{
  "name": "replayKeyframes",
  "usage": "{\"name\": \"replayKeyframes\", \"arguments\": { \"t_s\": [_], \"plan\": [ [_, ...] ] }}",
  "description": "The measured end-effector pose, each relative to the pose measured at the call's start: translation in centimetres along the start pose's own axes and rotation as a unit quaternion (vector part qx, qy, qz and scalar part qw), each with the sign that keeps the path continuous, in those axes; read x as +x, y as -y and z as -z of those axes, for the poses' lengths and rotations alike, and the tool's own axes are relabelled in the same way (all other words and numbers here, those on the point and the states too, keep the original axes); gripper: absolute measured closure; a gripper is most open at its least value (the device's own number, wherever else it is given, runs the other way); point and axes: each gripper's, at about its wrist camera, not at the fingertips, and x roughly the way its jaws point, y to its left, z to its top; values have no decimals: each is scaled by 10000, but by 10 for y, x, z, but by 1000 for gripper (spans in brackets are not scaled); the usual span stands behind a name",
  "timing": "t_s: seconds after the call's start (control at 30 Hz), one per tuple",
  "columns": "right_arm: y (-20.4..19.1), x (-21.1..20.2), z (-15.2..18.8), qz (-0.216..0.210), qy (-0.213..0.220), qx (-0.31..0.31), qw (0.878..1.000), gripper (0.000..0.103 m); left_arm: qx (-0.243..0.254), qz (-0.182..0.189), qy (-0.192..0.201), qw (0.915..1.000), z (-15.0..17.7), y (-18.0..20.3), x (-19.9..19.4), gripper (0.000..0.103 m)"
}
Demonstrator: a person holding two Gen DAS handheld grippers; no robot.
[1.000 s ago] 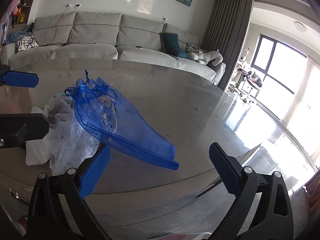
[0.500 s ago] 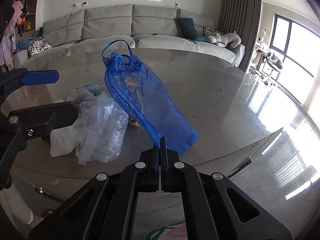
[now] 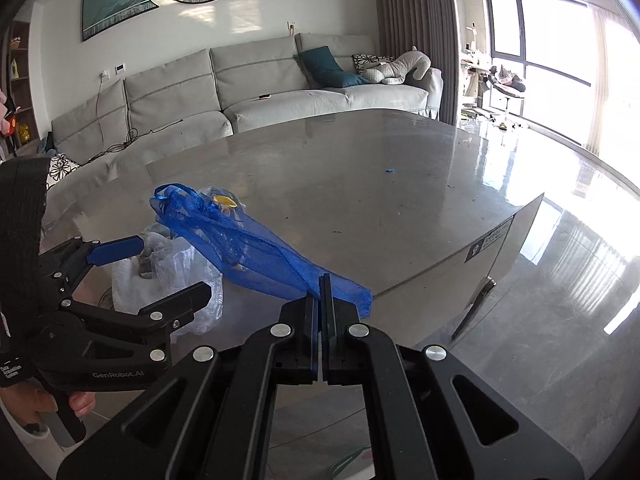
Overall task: Collect trash
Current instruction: 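Grasp the clear plastic bag with the left tool while the right tool holds the mesh bag, then carry the plastic bag and blue mesh bag with both tools over the white bin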
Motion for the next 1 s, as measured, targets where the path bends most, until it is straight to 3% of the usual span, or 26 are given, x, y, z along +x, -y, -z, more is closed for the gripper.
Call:
{"name": "replayKeyframes", "arguments": {
  "t_s": [0.13,0.2,0.27,0.3,0.37,0.43,0.53,0.67,0.8,1.0],
  "plan": [
    [7,-5,4,64,84,40,9999,101,-244,77,-84,9996,-2,-2,10,5],
    [11,-7,6,64,110,85,9999,101,-213,-62,-249,9994,-2,-1,20,11],
    [12,-9,5,81,139,84,9998,101,-255,157,-485,9984,-1,-1,29,46],
    [12,-10,5,98,140,71,9998,101,-343,237,-524,9978,0,-3,31,50],
    [12,-12,5,125,172,67,9998,101,-347,312,-444,9979,-1,-4,25,69],
    [11,-14,5,155,190,71,9997,101,-243,273,-254,9990,-1,-1,13,78],
    [11,-20,4,213,279,104,9993,101,-296,266,224,9990,-5,-4,-16,82],
    [10,-32,0,240,416,130,9988,101,-337,765,754,9936,-11,-14,-50,83],
    [9,-45,-3,264,525,119,9982,101,-333,940,994,9900,-11,-18,-68,83],
    [13,-70,4,448,557,245,9971,101,-247,1399,1012,9847,-14,-1,-73,83]
  ]
}}
